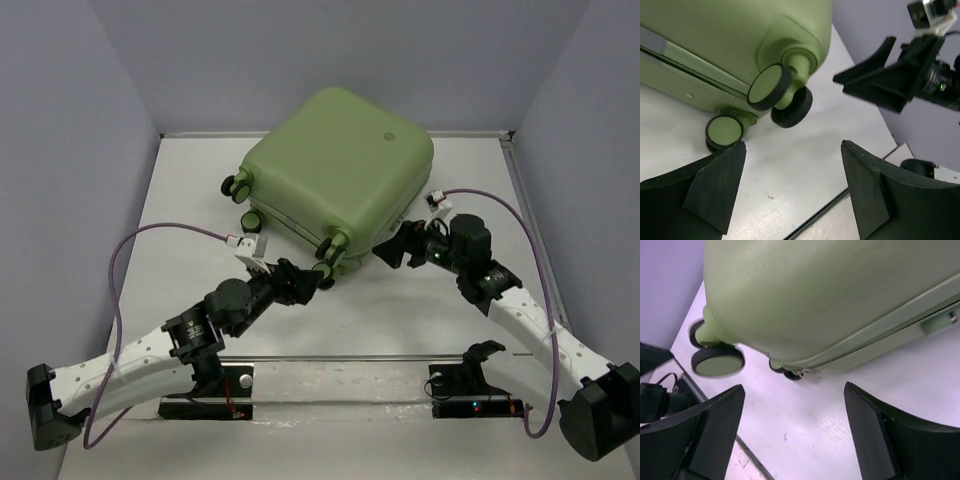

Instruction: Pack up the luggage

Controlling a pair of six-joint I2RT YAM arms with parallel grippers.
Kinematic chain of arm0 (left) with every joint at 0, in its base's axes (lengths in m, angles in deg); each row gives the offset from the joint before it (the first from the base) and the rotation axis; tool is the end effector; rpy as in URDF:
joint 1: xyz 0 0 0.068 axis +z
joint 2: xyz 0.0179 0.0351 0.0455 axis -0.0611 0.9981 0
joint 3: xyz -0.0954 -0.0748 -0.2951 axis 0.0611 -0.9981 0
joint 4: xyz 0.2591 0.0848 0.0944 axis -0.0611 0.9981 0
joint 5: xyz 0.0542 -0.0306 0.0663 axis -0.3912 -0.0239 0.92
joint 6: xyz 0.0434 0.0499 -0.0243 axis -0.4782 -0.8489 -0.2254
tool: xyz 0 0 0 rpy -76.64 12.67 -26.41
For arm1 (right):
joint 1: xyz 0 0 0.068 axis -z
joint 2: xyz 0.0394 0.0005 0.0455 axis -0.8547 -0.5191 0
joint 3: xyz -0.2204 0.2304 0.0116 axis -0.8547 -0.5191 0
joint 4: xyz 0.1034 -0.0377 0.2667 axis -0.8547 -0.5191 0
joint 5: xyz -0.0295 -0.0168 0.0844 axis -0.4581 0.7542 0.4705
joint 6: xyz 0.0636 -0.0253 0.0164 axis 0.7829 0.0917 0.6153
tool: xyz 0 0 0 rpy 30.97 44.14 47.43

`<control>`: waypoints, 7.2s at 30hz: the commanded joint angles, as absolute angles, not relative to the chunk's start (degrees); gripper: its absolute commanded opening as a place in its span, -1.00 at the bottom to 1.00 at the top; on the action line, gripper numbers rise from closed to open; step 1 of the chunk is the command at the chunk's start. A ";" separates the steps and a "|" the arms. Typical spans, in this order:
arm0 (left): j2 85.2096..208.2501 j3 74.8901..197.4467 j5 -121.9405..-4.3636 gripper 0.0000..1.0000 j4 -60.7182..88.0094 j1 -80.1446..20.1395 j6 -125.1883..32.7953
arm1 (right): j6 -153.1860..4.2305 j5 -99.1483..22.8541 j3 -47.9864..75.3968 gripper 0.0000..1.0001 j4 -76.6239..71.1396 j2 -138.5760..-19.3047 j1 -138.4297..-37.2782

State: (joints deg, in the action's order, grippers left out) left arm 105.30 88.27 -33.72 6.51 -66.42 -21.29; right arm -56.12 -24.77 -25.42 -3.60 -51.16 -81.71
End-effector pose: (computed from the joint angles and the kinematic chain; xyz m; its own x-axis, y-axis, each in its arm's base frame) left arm 0.0957 -0.1413 0.2996 -0.3989 -0.4379 -0.8057 0.5332 0.6041 -0.5923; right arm 0.2079 0.1106 0.3017 -0.5492 0.1983 -0.8118 -0.4911 0.7094 0.5056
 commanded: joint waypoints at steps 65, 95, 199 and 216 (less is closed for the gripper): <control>145.32 112.32 -71.68 -0.88 -22.83 -52.37 -11.56 | -53.34 -52.54 -44.18 -0.86 44.08 -66.58 -113.90; 123.62 120.87 -46.81 0.98 35.41 -36.05 -32.11 | -48.68 -77.26 -52.88 -0.86 48.58 -54.73 -127.81; 122.92 97.40 -68.06 -0.88 -12.54 -29.34 -11.11 | -48.09 -66.59 -43.73 0.06 1.89 -39.98 -104.17; 114.33 92.23 -62.29 -0.88 -13.53 -29.34 -8.99 | -51.13 -66.83 -40.33 0.20 5.38 -44.25 -100.06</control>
